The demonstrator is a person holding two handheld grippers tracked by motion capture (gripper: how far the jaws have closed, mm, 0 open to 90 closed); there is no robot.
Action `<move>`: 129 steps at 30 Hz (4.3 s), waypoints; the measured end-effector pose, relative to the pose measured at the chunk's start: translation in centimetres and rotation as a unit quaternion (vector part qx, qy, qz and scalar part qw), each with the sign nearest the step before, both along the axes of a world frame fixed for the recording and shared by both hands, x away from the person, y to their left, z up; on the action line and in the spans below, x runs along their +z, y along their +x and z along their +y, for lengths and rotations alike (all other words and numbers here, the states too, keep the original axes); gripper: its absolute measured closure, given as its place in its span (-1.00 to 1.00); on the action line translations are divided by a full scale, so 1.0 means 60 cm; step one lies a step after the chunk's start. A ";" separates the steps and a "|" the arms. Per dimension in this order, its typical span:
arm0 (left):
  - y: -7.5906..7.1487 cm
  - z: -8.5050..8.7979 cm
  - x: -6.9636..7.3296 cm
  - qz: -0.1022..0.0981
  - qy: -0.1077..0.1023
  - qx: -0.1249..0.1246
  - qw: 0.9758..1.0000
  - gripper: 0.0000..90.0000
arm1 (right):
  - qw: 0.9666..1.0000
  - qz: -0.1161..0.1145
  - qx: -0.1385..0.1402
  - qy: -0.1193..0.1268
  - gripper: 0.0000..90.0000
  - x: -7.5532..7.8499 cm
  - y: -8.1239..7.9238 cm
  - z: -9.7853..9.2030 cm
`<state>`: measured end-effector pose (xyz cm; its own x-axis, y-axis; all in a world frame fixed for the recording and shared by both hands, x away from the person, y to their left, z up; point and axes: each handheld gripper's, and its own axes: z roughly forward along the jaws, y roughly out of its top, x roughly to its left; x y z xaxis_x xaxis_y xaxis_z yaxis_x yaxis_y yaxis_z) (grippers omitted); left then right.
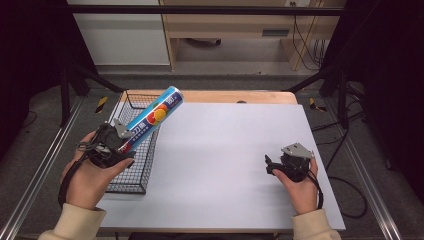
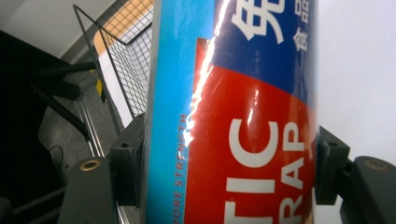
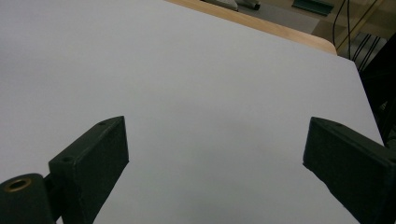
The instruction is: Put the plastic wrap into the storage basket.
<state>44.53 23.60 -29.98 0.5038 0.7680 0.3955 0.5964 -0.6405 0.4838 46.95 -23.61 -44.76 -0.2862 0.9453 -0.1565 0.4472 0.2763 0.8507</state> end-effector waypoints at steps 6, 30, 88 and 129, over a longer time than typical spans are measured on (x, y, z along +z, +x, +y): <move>0.012 0.004 -0.016 0.022 -0.005 0.024 0.999 -0.31 | 1.000 0.004 0.002 -0.001 -0.84 -0.001 -0.002 0.004; 0.038 0.051 -0.066 0.092 0.002 0.113 0.989 -0.30 | 1.000 0.011 0.011 0.003 -0.83 -0.003 -0.003 0.005; 0.068 0.064 -0.119 0.179 0.021 0.154 0.971 -0.30 | 0.999 0.023 0.021 0.007 -0.83 -0.006 -0.001 0.007; 0.084 0.045 -0.132 0.215 0.058 0.155 0.962 -0.30 | 0.999 0.027 0.031 0.005 -0.83 -0.008 0.000 0.009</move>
